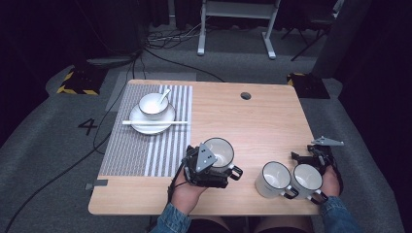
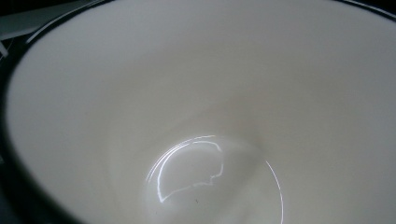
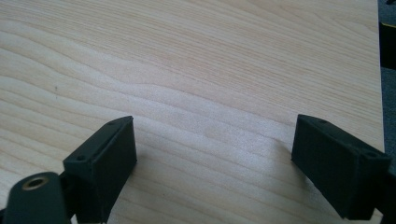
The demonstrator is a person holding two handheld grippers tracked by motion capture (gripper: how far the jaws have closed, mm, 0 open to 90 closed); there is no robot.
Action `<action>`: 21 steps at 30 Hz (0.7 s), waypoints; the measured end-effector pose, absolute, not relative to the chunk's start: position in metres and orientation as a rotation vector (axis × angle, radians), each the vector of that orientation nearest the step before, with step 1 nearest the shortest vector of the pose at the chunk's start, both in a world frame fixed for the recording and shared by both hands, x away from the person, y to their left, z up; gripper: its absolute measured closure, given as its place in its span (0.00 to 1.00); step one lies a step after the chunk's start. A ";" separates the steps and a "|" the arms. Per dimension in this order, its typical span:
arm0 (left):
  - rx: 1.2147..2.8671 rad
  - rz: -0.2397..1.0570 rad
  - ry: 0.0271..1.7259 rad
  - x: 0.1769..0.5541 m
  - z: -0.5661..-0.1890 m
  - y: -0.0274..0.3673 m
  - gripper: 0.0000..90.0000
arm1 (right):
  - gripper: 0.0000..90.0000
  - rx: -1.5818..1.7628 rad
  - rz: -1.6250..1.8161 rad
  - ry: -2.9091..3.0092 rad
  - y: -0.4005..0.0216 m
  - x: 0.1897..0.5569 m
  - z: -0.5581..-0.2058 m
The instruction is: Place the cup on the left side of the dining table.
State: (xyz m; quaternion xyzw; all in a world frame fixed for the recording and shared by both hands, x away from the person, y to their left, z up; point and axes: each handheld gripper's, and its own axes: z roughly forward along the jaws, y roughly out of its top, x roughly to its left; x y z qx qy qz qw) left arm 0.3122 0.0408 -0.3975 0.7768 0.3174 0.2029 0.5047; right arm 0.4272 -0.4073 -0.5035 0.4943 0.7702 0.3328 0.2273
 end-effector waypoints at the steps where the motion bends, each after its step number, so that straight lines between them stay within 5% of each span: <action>1: 1.869 0.488 0.774 0.313 -0.397 0.044 0.03 | 0.15 1.353 0.920 2.123 -0.407 0.428 -0.504; 21: 1.769 0.585 0.928 0.326 -0.387 0.101 0.03 | 0.15 1.362 0.917 2.123 -0.407 0.427 -0.504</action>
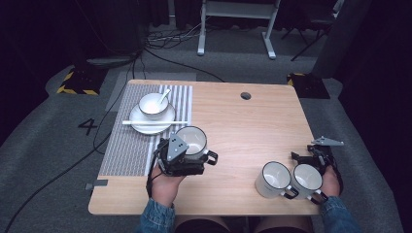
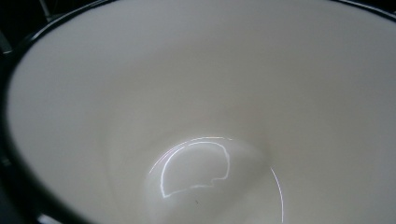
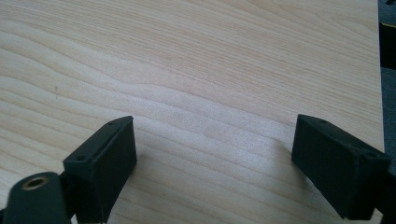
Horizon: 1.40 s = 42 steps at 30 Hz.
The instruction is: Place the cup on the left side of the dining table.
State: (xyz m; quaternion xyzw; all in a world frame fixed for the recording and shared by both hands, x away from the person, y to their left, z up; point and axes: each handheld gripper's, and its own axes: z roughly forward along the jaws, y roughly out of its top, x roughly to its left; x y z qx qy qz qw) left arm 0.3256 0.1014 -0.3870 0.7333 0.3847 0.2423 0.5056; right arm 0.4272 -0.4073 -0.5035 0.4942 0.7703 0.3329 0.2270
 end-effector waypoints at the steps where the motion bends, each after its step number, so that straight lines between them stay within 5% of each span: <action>1: 1.769 0.585 0.928 0.326 -0.387 0.101 0.03 | 0.15 1.362 0.917 2.123 -0.407 0.427 -0.504; 23: 1.687 0.729 1.136 0.350 -0.392 0.172 0.03 | 0.15 1.360 0.918 2.122 -0.407 0.427 -0.504; 34: 1.587 0.803 1.300 0.367 -0.432 0.207 0.03 | 0.15 1.358 0.918 2.123 -0.407 0.427 -0.504; 42: 1.679 0.847 1.356 0.382 -0.449 0.218 0.03 | 0.15 1.354 0.920 2.124 -0.407 0.428 -0.504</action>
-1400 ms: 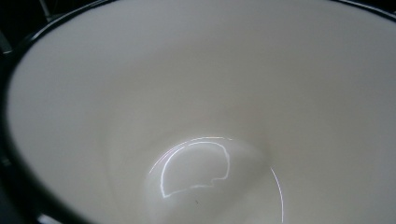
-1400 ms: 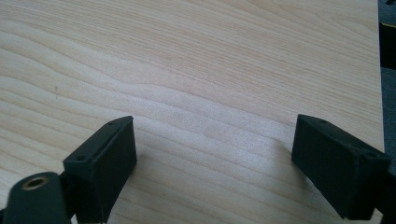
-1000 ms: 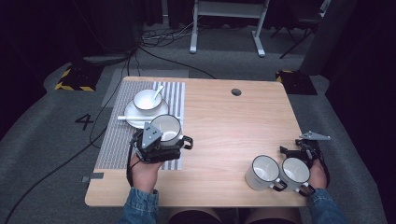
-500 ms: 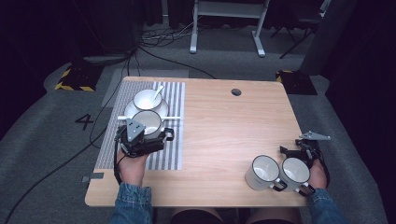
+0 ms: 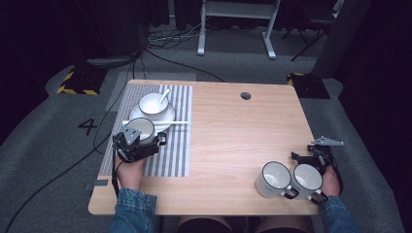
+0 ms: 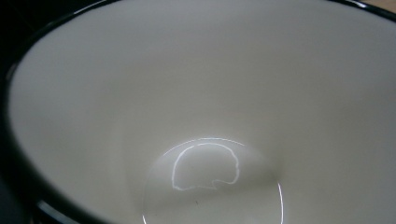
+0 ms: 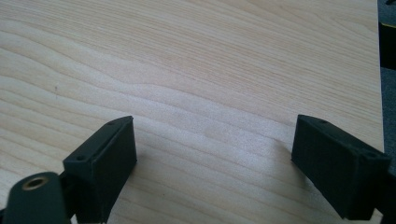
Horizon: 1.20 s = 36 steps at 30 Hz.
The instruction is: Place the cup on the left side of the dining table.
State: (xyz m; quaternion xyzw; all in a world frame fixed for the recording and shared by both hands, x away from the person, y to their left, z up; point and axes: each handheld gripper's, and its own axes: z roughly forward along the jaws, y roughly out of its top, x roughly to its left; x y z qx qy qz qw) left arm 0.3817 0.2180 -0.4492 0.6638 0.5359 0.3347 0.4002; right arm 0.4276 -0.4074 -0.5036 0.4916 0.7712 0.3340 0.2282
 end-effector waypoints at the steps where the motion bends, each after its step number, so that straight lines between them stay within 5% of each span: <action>1: 1.683 0.829 1.372 0.384 -0.454 0.221 0.03 | 0.15 1.353 0.920 2.124 -0.407 0.428 -0.504; 36: 1.818 0.728 1.463 0.392 -0.484 0.226 0.03 | 0.15 1.353 0.918 2.121 -0.407 0.428 -0.504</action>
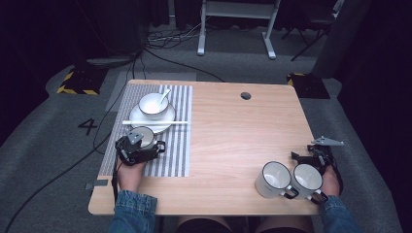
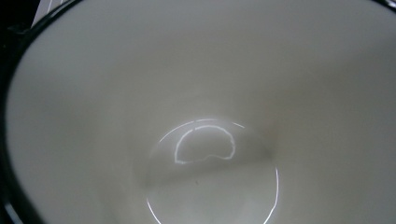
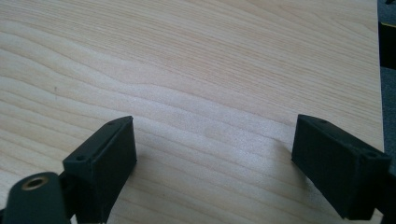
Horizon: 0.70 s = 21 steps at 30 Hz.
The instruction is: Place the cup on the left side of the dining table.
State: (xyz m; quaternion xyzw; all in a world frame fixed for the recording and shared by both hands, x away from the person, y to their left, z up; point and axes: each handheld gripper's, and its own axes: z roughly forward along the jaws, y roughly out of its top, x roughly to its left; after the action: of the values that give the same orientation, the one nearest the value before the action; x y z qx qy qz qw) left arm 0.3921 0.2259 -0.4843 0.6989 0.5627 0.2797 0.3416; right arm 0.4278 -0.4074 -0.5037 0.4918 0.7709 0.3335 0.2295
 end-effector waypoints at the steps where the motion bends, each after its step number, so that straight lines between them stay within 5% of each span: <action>1: 1.818 0.728 1.463 0.392 -0.484 0.226 0.03 | 0.15 1.353 0.918 2.121 -0.407 0.428 -0.504; 21: 1.838 0.773 1.447 0.370 -0.470 0.228 0.01 | 0.15 1.357 0.918 2.121 -0.407 0.428 -0.504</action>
State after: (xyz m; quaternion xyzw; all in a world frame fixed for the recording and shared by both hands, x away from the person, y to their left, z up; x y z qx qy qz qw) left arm 0.3697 0.2280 -0.4695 0.7036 0.5538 0.2959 0.3328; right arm 0.4278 -0.4074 -0.5036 0.4930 0.7704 0.3333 0.2288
